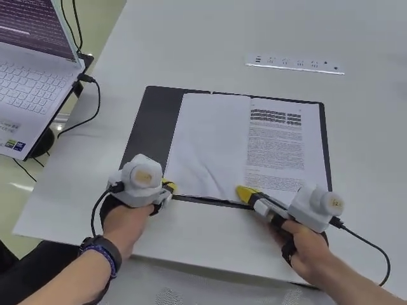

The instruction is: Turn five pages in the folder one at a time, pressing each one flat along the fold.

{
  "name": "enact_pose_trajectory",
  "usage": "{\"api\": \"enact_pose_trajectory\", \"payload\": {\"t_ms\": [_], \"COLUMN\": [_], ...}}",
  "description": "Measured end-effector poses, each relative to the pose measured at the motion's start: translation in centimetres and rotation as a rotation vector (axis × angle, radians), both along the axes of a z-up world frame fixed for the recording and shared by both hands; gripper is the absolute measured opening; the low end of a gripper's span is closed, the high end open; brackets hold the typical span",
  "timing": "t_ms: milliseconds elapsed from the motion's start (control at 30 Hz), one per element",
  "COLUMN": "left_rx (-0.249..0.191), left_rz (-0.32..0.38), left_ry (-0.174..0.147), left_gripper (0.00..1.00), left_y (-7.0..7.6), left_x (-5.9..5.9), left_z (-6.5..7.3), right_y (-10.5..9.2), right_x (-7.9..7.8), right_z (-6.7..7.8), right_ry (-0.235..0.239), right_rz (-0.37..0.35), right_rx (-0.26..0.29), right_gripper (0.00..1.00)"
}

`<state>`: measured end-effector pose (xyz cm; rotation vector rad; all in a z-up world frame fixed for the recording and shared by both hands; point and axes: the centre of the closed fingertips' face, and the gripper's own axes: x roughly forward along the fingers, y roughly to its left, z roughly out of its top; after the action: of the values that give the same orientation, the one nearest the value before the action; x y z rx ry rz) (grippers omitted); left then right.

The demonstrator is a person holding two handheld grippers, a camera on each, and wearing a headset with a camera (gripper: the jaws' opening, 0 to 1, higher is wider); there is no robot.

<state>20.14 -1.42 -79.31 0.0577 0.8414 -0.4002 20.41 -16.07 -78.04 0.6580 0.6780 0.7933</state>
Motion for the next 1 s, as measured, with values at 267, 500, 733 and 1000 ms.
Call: {"api": "enact_pose_trajectory", "payload": {"t_ms": [267, 500, 733, 1000], "left_rx": [-0.003, -0.009, 0.055, 0.061], "left_rz": [0.011, 0.014, -0.034, -0.107], "left_ry": [-0.003, -0.004, 0.011, 0.026], "left_gripper": [0.00, 0.00, 0.00, 0.10], "left_y": [0.0, 0.0, -0.2, -1.3], "left_x": [0.0, 0.0, 0.1, -0.5], "left_z": [0.0, 0.1, 0.1, 0.6], "right_y": [0.1, 0.0, 0.0, -2.4], "right_x": [-0.6, -0.7, -0.8, 0.8], "right_z": [0.1, 0.0, 0.1, 1.4], "right_ry": [0.006, 0.022, 0.027, -0.033], "right_rz": [0.014, 0.005, 0.012, -0.025], "right_rx": [-0.010, -0.031, -0.053, -0.130], "right_gripper": [0.00, 0.00, 0.00, 0.04]}}
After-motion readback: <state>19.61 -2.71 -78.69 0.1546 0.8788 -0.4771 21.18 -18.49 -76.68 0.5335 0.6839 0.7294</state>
